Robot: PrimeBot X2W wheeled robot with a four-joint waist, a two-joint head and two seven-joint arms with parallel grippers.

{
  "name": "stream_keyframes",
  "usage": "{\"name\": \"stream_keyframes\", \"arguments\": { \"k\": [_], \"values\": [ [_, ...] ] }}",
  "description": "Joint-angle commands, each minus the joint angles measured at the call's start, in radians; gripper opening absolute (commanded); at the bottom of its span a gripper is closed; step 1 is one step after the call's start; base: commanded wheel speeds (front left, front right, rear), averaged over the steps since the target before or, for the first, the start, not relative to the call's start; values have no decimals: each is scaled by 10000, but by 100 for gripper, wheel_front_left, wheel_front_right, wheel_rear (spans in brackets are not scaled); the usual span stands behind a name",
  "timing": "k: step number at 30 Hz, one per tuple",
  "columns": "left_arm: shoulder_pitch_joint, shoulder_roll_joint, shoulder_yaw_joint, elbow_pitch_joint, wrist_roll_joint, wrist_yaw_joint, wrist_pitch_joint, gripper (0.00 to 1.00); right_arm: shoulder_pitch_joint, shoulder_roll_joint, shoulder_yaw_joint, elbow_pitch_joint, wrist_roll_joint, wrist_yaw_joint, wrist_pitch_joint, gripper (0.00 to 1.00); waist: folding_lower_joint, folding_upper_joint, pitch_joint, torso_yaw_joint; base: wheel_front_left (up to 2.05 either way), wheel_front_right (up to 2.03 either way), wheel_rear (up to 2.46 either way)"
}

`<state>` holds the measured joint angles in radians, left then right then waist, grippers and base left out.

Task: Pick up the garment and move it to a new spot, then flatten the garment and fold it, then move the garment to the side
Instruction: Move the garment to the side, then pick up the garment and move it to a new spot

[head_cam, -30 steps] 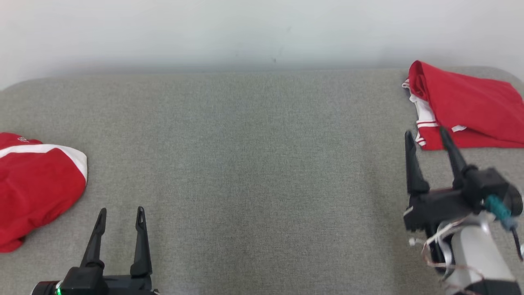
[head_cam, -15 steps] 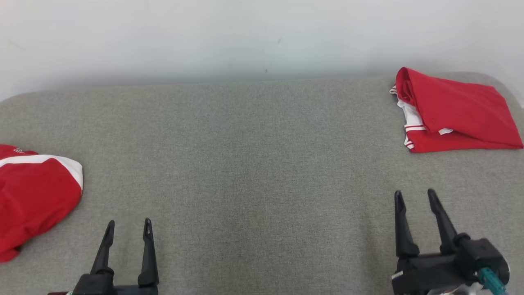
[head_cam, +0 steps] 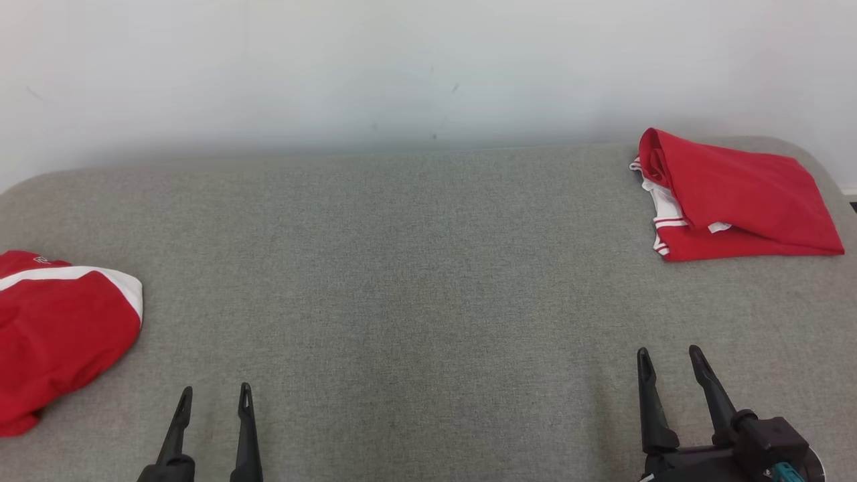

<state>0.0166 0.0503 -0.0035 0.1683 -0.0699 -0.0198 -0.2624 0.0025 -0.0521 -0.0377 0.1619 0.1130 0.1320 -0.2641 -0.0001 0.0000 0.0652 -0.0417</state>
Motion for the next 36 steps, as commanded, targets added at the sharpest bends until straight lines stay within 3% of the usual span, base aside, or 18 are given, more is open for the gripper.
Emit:
{"name": "stream_keyframes", "arguments": {
  "k": [1,13,36],
  "values": [
    [102,1,26,-6,-1,40,-20,100,123,31,22,5,-21,-28,-12,100,1,0,-53,23,0,0,0],
    [371,-1,67,94,-80,184,-20,100,306,31,94,189,-118,-28,-12,100,1,0,-368,138,0,0,0],
    [335,-1,210,225,0,69,-20,100,310,31,69,324,-39,-28,-12,100,1,0,-418,210,0,0,0]
  ]
}}
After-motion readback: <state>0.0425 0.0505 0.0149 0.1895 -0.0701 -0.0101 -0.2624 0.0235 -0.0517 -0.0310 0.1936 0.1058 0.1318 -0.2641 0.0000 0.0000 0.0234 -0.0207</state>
